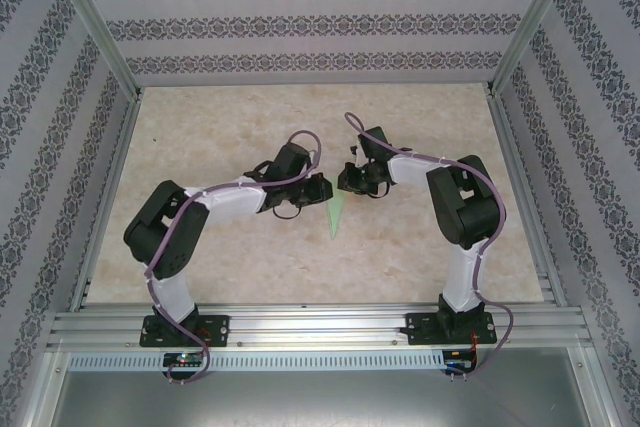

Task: Fold a paper plane with a square sheet of paper (fold left side to right side)
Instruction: Fold the wing for the fifth time at the center of the table.

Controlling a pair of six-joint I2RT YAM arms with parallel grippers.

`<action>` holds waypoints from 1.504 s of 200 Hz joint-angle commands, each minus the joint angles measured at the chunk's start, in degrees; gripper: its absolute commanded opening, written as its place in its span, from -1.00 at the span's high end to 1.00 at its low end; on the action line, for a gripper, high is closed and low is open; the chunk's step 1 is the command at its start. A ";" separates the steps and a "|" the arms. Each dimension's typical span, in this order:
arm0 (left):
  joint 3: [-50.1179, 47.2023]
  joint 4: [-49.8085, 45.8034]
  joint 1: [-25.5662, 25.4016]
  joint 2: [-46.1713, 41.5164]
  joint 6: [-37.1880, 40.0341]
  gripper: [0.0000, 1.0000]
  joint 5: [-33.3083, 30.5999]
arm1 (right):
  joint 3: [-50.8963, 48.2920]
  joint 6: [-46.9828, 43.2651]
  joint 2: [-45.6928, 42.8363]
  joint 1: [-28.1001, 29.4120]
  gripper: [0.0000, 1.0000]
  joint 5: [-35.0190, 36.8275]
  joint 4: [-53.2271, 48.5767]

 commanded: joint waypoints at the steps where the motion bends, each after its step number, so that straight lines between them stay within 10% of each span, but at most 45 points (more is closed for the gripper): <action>1: 2.48 0.40 0.32 3.31 1.11 0.73 2.66 | -1.80 1.06 0.62 1.15 0.69 0.83 -2.79; 301: -0.49 -8.99 -4.95 14.61 2.97 0.76 -7.92 | 5.23 -0.86 3.39 -0.88 0.75 1.86 -7.03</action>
